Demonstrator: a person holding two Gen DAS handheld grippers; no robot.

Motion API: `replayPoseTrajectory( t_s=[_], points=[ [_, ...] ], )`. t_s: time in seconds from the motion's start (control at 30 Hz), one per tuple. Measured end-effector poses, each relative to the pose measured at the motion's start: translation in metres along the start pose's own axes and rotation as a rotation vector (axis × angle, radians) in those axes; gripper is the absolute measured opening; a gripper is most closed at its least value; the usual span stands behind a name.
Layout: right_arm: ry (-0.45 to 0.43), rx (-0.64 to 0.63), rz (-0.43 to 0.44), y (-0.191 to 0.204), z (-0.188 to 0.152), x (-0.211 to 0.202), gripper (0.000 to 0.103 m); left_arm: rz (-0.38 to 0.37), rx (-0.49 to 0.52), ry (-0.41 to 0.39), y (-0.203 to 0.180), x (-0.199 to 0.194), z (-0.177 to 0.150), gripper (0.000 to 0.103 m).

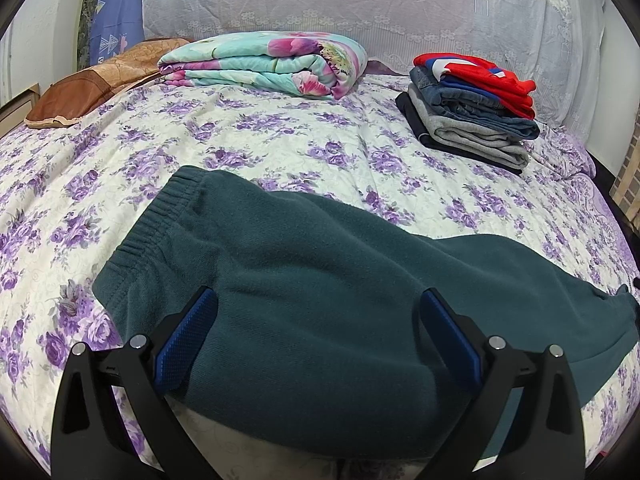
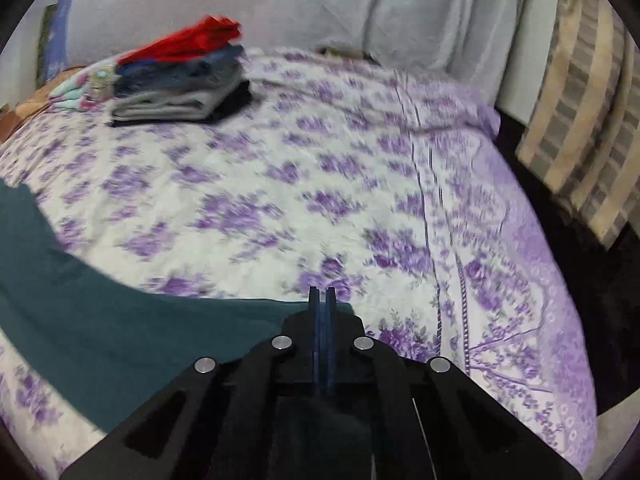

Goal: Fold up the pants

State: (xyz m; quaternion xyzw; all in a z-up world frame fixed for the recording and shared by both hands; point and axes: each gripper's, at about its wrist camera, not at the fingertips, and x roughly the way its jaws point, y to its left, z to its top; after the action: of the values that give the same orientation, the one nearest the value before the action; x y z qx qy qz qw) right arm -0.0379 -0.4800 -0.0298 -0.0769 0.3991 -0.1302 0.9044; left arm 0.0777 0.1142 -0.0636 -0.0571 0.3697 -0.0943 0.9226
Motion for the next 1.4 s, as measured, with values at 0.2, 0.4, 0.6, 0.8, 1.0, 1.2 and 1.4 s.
replayPoseTrajectory(
  t_s=[0.2, 0.4, 0.6, 0.8, 1.0, 1.2, 1.4],
  points=[
    [-0.082, 0.110, 0.252, 0.014, -0.007, -0.024, 0.024, 0.000, -0.002, -0.002, 0.000, 0.000, 0.000, 0.099],
    [-0.134, -0.005, 0.517, 0.107, 0.040, -0.036, 0.045, 0.038, 0.024, 0.018, -0.004, 0.000, -0.003, 0.099],
    [-0.026, -0.115, 0.777, 0.237, 0.097, -0.009, 0.045, 0.141, 0.063, 0.028, 0.003, -0.015, -0.026, 0.099],
    [0.107, -0.174, 0.842, 0.326, 0.135, 0.028, 0.045, 0.112, 0.035, 0.042, 0.021, -0.027, -0.021, 0.099],
    [0.090, -0.241, 0.866, 0.354, 0.115, 0.027, 0.025, 0.090, 0.061, 0.025, 0.026, -0.022, -0.034, 0.099],
    [-0.014, -0.433, 0.826, 0.368, 0.082, -0.018, 0.032, 0.057, 0.028, -0.007, 0.031, -0.024, -0.034, 0.099],
    [0.109, -0.298, 0.927, 0.363, 0.095, 0.007, 0.040, 0.056, 0.021, -0.013, 0.031, -0.024, -0.034, 0.099]
  ],
)
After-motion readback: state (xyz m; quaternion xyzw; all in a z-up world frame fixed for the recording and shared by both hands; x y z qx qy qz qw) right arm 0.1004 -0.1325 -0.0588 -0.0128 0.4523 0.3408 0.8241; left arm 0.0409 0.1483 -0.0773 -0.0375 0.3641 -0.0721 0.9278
